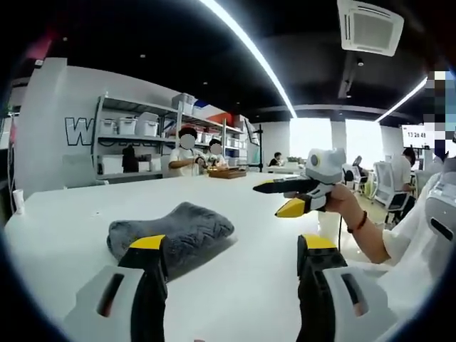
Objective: Open the folded towel by lifting each exposed corner and separating the folded layers until the towel lies flat within the target outline without major curled edges
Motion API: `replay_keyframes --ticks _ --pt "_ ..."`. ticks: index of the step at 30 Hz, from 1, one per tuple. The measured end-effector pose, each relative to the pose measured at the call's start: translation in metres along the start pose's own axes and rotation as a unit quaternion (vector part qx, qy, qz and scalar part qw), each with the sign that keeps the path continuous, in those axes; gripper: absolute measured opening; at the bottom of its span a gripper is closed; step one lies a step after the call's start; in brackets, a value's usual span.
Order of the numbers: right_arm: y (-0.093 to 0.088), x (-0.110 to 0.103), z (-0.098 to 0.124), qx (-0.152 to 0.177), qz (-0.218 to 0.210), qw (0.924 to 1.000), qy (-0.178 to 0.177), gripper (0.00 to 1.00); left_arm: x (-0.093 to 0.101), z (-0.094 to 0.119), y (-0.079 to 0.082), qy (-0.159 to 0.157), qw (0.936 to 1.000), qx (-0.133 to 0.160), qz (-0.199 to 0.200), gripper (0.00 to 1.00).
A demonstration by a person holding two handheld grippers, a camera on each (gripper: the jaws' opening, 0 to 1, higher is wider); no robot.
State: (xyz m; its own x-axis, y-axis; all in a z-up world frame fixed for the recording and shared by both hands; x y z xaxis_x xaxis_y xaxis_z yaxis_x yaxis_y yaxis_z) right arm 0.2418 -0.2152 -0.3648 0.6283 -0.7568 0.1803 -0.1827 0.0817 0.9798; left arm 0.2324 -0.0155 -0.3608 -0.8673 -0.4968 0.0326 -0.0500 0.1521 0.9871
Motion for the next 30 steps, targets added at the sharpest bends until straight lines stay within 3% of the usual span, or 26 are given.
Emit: replay_keyframes --ticks 30 --pt "0.0053 0.0095 -0.0063 0.014 -0.019 0.9997 -0.004 0.62 -0.0052 -0.007 0.0007 0.003 0.9999 0.004 0.016 0.72"
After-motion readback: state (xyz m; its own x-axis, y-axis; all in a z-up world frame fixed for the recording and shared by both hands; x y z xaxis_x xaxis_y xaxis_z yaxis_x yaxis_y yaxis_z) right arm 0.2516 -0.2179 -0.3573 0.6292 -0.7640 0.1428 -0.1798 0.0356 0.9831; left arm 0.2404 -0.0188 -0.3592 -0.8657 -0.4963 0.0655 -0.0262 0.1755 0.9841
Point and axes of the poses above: the point that each gripper's makers call its tool centre point, and the gripper's own axes: z roughly backward along the fingers, x roughly to its right, y roughly out of its top, the point moved 3 cm from there along z, roughly backward along the fingers, and after that the axes turned 13 degrees about x, right-handed, at the moved point
